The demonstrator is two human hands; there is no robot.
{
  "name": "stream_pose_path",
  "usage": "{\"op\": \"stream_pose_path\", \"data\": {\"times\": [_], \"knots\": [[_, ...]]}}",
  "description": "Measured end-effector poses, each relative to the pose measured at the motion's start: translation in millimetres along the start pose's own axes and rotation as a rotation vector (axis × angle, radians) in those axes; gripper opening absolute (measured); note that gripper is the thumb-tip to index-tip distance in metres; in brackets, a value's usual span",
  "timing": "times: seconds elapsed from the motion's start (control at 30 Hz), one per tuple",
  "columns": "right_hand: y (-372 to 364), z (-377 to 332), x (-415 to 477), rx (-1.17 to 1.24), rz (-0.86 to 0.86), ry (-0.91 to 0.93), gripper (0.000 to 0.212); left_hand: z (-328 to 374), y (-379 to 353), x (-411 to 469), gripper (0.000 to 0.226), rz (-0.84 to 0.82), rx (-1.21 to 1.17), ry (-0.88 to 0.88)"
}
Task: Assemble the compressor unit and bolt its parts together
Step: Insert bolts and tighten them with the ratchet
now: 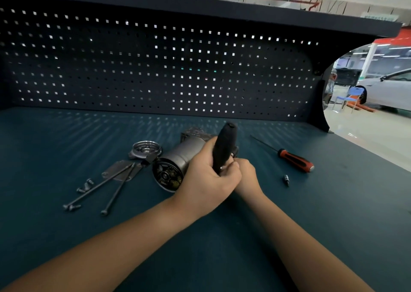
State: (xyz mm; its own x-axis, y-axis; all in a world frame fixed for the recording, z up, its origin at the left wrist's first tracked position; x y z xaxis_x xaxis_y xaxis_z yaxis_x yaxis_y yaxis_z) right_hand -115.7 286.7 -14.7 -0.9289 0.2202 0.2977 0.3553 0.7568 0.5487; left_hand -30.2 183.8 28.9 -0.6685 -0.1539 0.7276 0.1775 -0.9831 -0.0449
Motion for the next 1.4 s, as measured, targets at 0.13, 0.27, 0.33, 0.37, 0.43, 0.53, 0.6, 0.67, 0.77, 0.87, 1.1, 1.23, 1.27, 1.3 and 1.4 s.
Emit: {"op": "stream_pose_path", "data": {"times": [0.13, 0.27, 0.33, 0.37, 0.43, 0.53, 0.6, 0.67, 0.77, 0.87, 1.1, 1.23, 1.27, 1.3, 1.4], "knots": [[1.4, 3.0, 0.8, 0.076, 0.011, -0.051, 0.044, 0.7, -5.6, 1.1, 0.029, -0.088, 0.092, -0.026], [2.2, -1.3, -2.7, 0.078, -0.010, 0.013, 0.043, 4.8, 3.0, -0.2, 0.029, -0.052, 0.064, -0.010], [1.4, -4.7, -5.6, 0.103, -0.023, 0.052, 0.045, 6.8, 13.2, -0.4, 0.027, 0.021, 0.011, 0.055], [1.1, -5.8, -7.8, 0.128, -0.023, 0.056, 0.048, 7.7, 17.3, -0.1, 0.024, 0.044, -0.027, 0.098], [1.4, -5.9, -11.9, 0.122, 0.000, 0.074, 0.051, 12.2, 23.8, 0.2, 0.022, 0.072, -0.119, 0.153], [5.8, -4.0, -17.6, 0.111, 0.114, 0.116, 0.048, 26.6, 30.7, -1.5, 0.018, -0.003, -0.195, 0.111], [11.5, -5.1, -21.9, 0.175, 0.222, 0.180, 0.034, 37.6, 43.7, 1.9, 0.015, -0.001, -0.228, 0.111], [16.0, -10.7, -28.6, 0.240, 0.243, 0.322, 0.024, 42.0, 67.9, 13.2, 0.017, 0.089, -0.261, 0.149], [7.3, -20.6, -42.7, 0.168, 0.089, 0.553, 0.060, 37.7, 122.1, 33.6, 0.025, 0.267, -0.280, 0.172], [-10.4, -22.1, -52.5, -0.161, -0.050, 0.686, 0.084, 22.0, 179.3, 42.6, 0.029, 0.386, -0.056, 0.088], [-11.1, -21.5, -42.1, -0.326, 0.043, 0.811, 0.066, -45.7, 272.6, 28.8, 0.027, 0.145, 1.036, -0.093], [-4.0, -15.6, -34.3, -0.291, 0.004, 0.767, 0.065, -65.4, 295.2, 24.6, 0.013, -0.009, 1.087, -0.065], [-1.1, -13.7, -31.5, -0.273, -0.018, 0.748, 0.066, -68.7, 299.7, 24.0, 0.018, -0.049, 1.103, -0.031], [1.9, -12.0, -29.2, -0.260, -0.039, 0.737, 0.066, -71.0, 304.2, 23.4, 0.021, -0.088, 1.128, 0.012], [7.6, -8.8, -26.0, -0.268, -0.065, 0.737, 0.067, -76.5, 314.6, 22.5, 0.026, -0.213, 1.168, 0.067]]}}
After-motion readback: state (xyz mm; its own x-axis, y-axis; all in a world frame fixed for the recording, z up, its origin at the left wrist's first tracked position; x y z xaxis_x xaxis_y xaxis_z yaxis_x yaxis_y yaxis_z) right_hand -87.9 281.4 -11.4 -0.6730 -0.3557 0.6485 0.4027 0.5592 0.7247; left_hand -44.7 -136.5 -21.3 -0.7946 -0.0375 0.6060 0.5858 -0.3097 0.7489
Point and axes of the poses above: each hand's wrist, its own x-axis towards the middle knuckle, its own y-axis out of the back of the hand, z = x × y, the point moved 3 cm from there along x, towards the middle knuckle, and after that the axes turned 11 degrees about z, right-handed, at the moved point
